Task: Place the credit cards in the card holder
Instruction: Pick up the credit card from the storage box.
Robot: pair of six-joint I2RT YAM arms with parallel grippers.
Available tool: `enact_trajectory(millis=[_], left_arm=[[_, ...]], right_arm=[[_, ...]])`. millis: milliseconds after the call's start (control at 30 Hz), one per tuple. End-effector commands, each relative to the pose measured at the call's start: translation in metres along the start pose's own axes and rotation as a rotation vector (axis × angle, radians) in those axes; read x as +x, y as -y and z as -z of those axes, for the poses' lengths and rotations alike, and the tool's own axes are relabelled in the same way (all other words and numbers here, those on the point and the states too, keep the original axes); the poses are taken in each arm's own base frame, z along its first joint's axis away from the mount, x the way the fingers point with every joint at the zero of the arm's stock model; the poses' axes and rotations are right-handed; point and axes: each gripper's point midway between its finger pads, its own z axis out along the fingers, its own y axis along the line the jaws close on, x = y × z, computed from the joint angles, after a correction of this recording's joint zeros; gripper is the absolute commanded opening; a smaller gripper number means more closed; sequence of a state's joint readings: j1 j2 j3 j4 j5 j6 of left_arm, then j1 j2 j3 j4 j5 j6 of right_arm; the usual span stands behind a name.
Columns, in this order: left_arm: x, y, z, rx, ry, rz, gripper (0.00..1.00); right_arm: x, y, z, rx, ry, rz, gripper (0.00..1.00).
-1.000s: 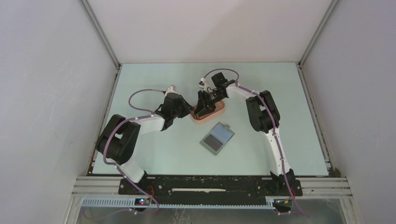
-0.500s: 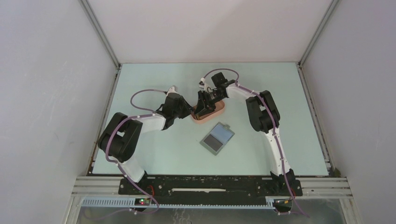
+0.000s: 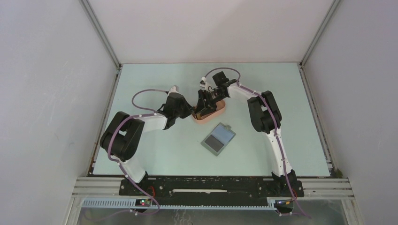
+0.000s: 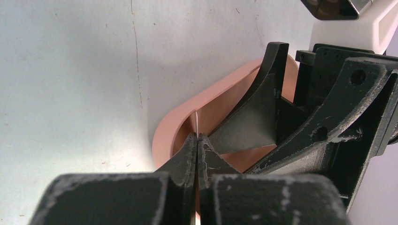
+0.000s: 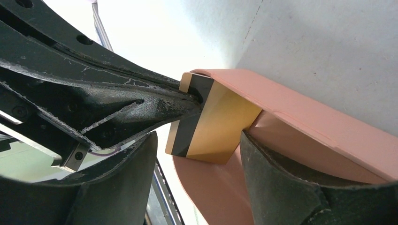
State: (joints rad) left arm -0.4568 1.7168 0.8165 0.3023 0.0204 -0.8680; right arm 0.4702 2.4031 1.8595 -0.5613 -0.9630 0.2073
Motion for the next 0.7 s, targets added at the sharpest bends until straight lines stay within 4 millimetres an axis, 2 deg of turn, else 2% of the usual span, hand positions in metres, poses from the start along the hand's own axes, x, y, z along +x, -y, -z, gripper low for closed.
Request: enact_trajectory(millis=[0, 233, 367, 533, 667], left_arm=[[-0.023, 0.024, 0.004, 0.058, 0.068, -0.023, 0.0], [-0.039, 0.029, 0.01, 0.058, 0.133, -0.067, 0.0], [-0.043, 0.035, 0.012, 0.082, 0.147, -0.089, 0.0], [-0.047, 0.047, 0.024, 0.144, 0.171, -0.129, 0.0], [-0.049, 0.058, 0.041, 0.211, 0.199, -0.174, 0.0]], right_arm=[[-0.005, 0.014, 0.013, 0.092, 0.02, 0.016, 0.76], [-0.016, 0.005, 0.036, 0.135, 0.061, 0.11, 0.78], [-0.021, -0.008, 0.051, 0.159, 0.083, 0.189, 0.78], [-0.022, -0.028, 0.071, 0.166, 0.111, 0.298, 0.76], [-0.018, -0.054, 0.092, 0.149, 0.129, 0.411, 0.76]])
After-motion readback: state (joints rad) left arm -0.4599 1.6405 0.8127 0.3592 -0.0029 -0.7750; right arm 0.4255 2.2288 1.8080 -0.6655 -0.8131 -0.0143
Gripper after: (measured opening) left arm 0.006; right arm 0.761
